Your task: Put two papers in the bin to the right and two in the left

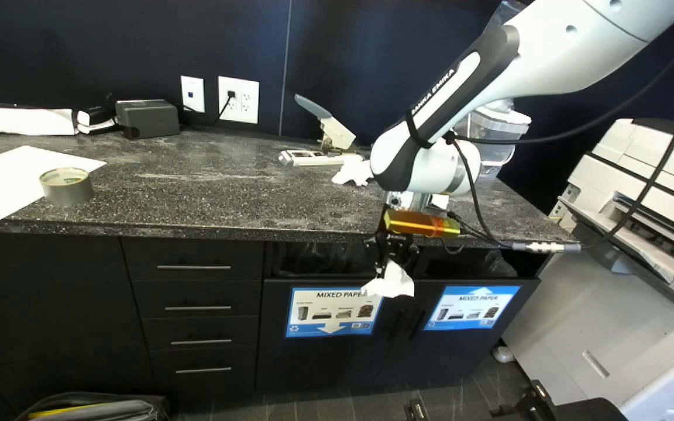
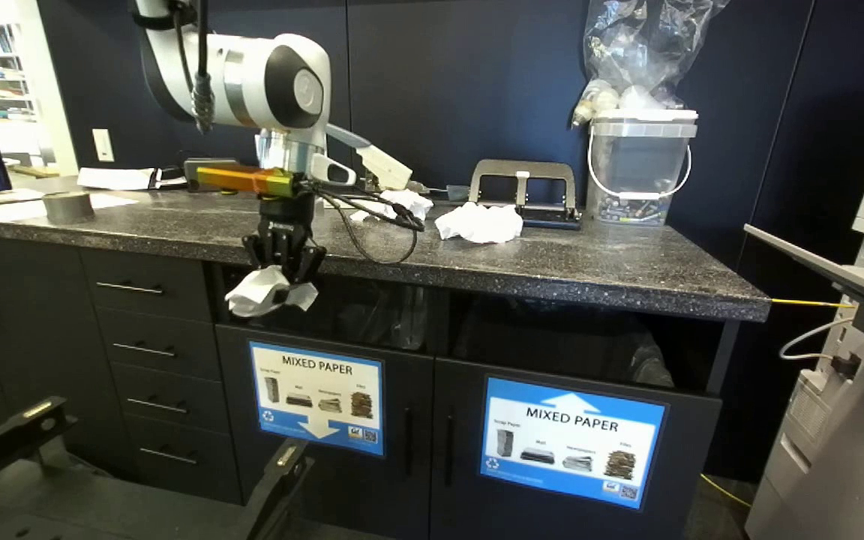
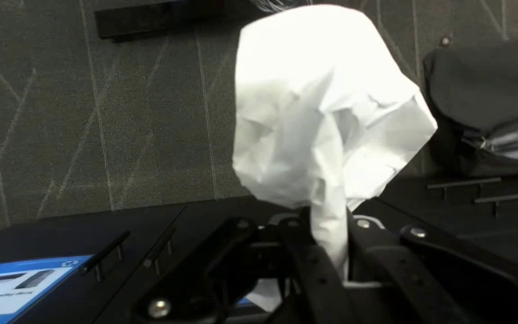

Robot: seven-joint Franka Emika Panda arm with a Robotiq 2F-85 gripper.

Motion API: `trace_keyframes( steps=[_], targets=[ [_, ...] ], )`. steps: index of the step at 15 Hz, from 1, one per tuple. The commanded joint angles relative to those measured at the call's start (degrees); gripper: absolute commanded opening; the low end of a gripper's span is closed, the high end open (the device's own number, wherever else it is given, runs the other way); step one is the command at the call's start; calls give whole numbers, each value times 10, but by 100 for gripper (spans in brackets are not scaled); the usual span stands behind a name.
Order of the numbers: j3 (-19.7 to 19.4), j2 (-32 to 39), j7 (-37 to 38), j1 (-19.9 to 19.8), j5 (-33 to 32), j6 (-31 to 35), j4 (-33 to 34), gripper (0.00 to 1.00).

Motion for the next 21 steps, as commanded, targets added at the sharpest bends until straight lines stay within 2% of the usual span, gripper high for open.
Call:
trace_keyframes(
  steps=[1, 4, 8, 11, 13, 14, 17, 21],
  targets=[
    [-6, -6, -60, 8, -43, 86, -74, 2],
    [-19, 22, -98, 4, -92, 163, -96, 2],
    [-26, 68, -191, -33, -135, 285, -110, 2],
    [-10, 106, -252, -80, -147, 369, -102, 2],
    [-11, 130, -283, -97, -171, 437, -98, 2],
    [9, 146, -299, -127, -181, 466, -88, 2],
    [36, 191, -317, -164, -224, 533, -56, 2],
    [19, 252, -321, -149, -269, 625, -5, 2]
  ],
)
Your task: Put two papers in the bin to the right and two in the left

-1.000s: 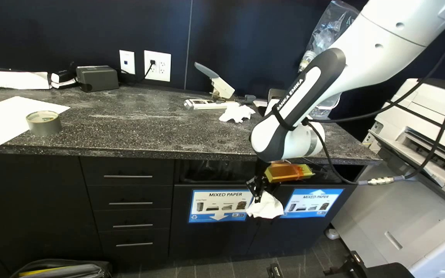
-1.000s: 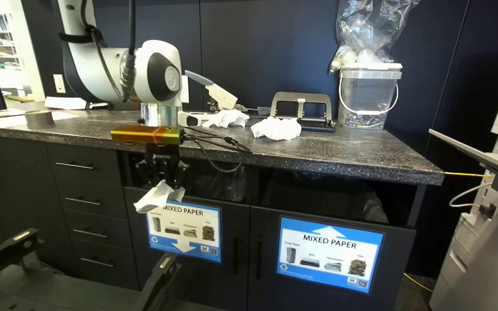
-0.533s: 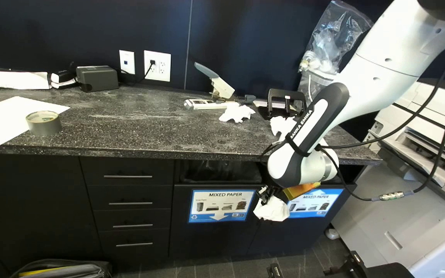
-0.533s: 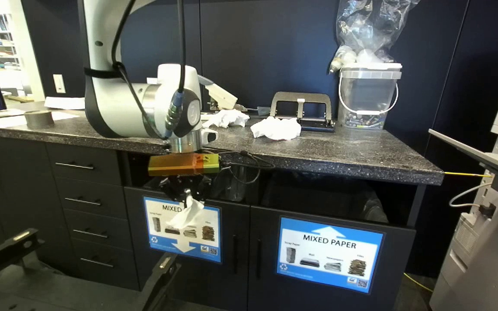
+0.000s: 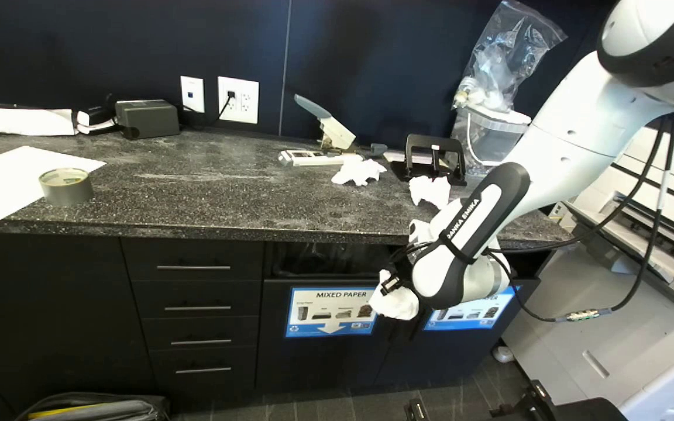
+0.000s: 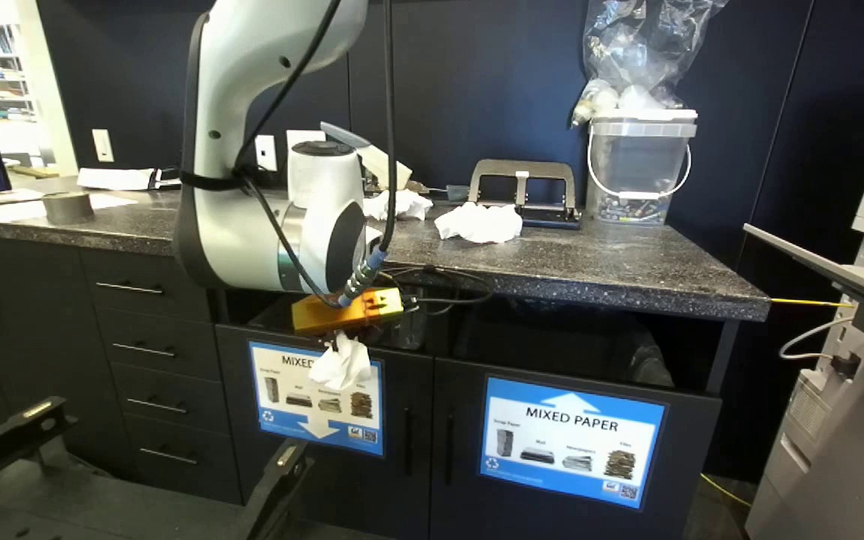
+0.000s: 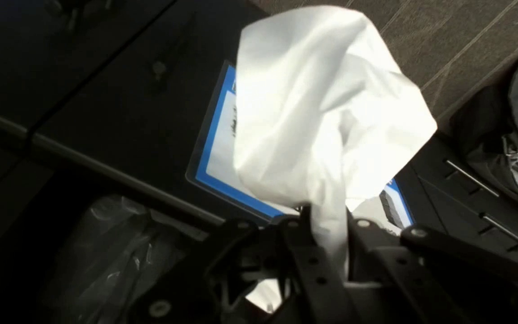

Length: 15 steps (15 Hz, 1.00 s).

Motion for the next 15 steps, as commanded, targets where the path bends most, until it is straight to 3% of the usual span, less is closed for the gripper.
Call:
trace_keyframes(
  steps=[1, 8, 15],
  targets=[
    [-12, 67, -17, 7, -39, 89, 60, 2],
    [-37, 172, 6, 30, -41, 239, 170, 2],
    [-27, 278, 99, 27, -17, 373, 268, 2]
  ],
)
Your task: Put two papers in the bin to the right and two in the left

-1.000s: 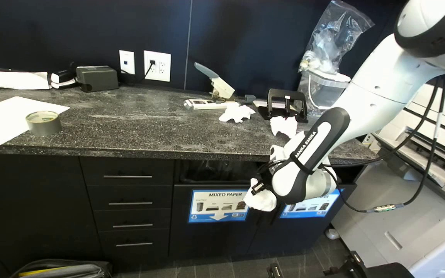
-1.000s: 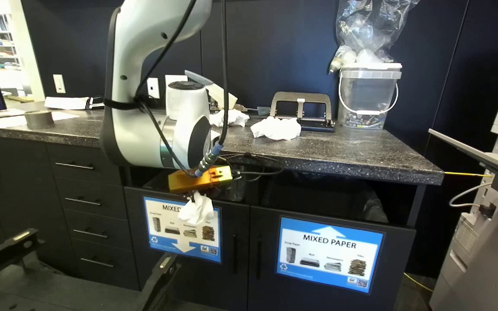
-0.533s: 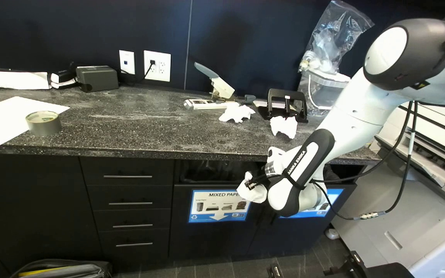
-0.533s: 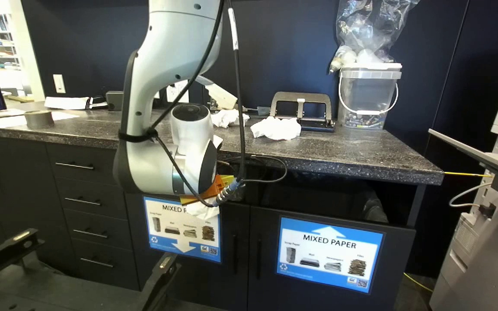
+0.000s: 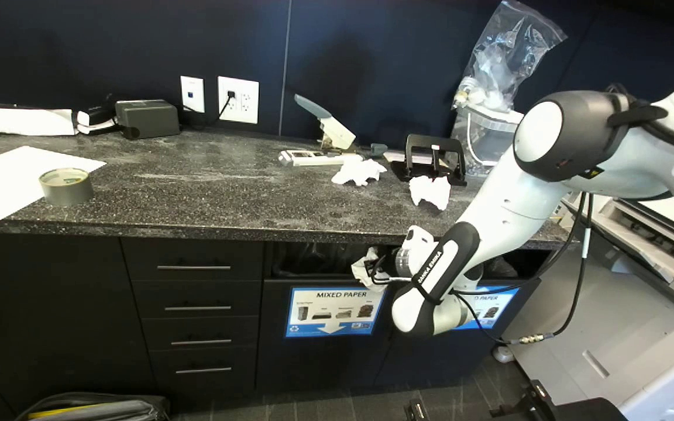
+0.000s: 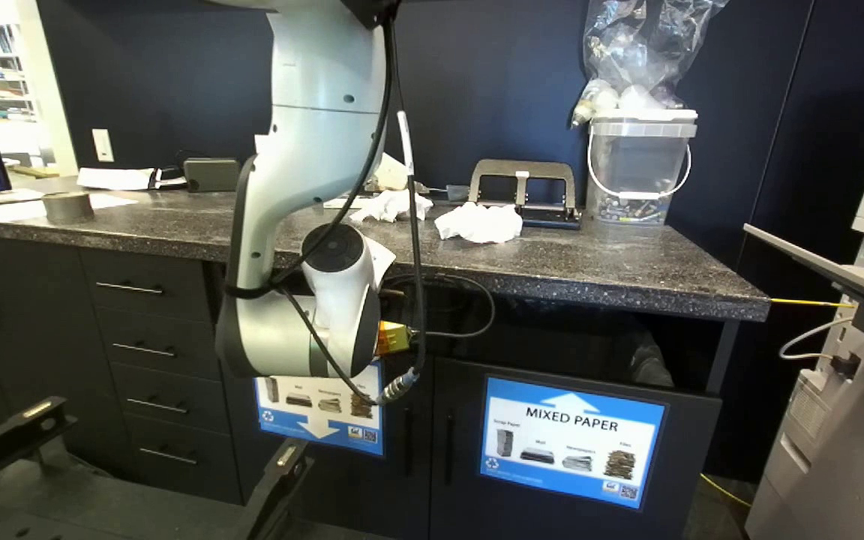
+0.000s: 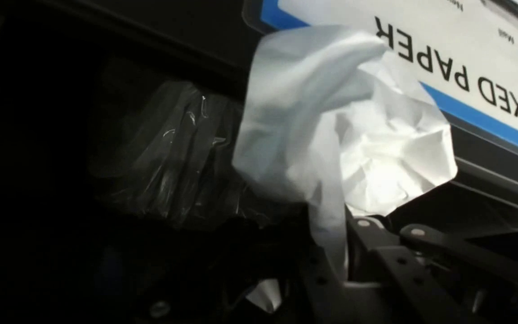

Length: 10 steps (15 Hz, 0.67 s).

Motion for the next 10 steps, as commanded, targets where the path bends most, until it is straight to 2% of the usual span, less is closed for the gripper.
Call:
trace_keyframes(
  steps=[1, 5, 10],
  targets=[
    [0, 73, 52, 7, 20, 83, 77, 2],
    [3, 125, 110, 7, 12, 108, 149, 2],
    [3, 167, 154, 14, 7, 92, 230, 2]
  ],
)
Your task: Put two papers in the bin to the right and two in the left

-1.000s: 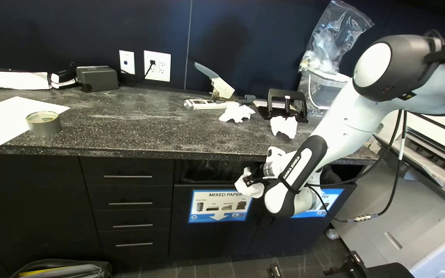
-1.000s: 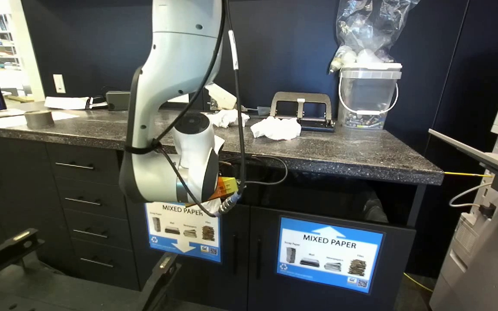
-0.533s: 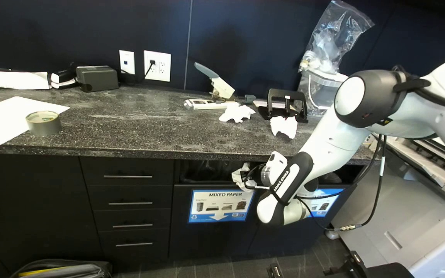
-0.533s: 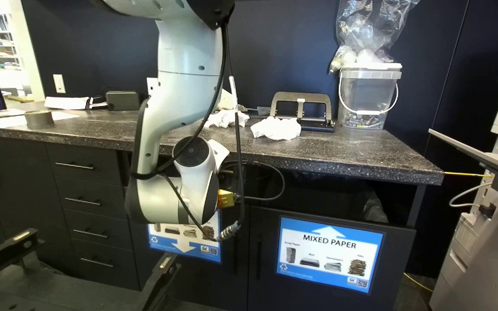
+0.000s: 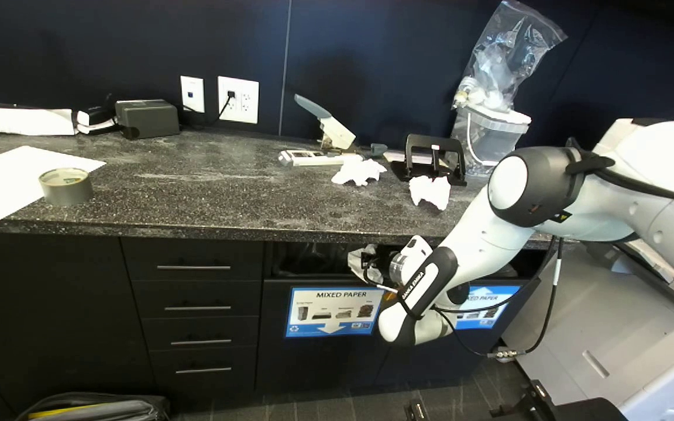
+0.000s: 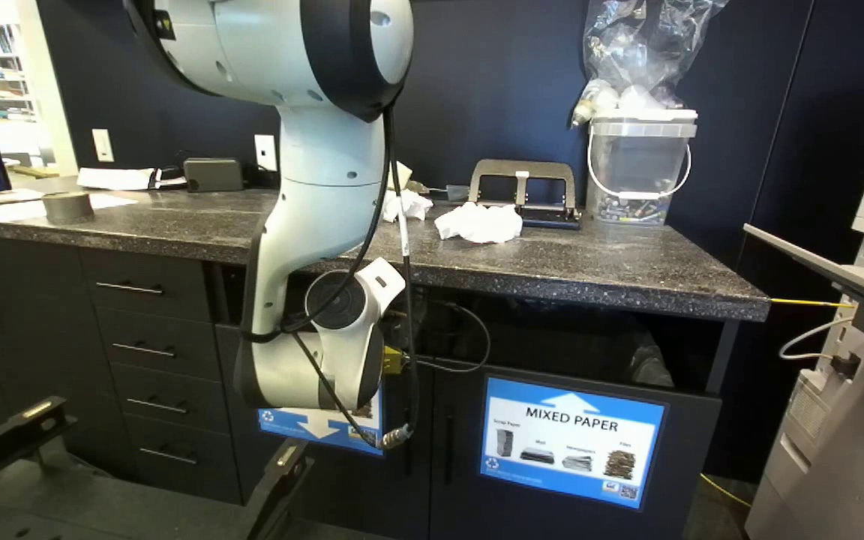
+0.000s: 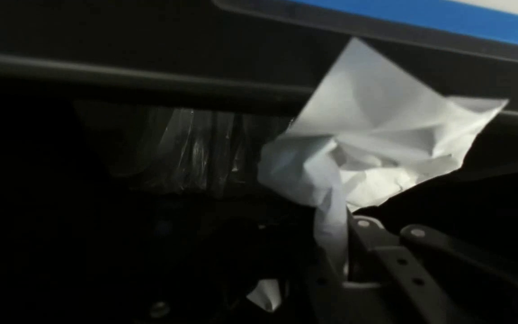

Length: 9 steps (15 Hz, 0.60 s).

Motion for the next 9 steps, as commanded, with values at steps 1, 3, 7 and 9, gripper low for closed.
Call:
trace_keyframes(
  steps=[1, 3, 7, 9],
  targets=[
    [-2, 57, 40, 13, -4, 2, 95, 2],
    [-4, 70, 50, 16, -6, 1, 114, 2],
    [-3, 52, 72, 18, -19, 10, 88, 15],
    [-9, 51, 67, 26, -17, 14, 86, 39]
  ],
)
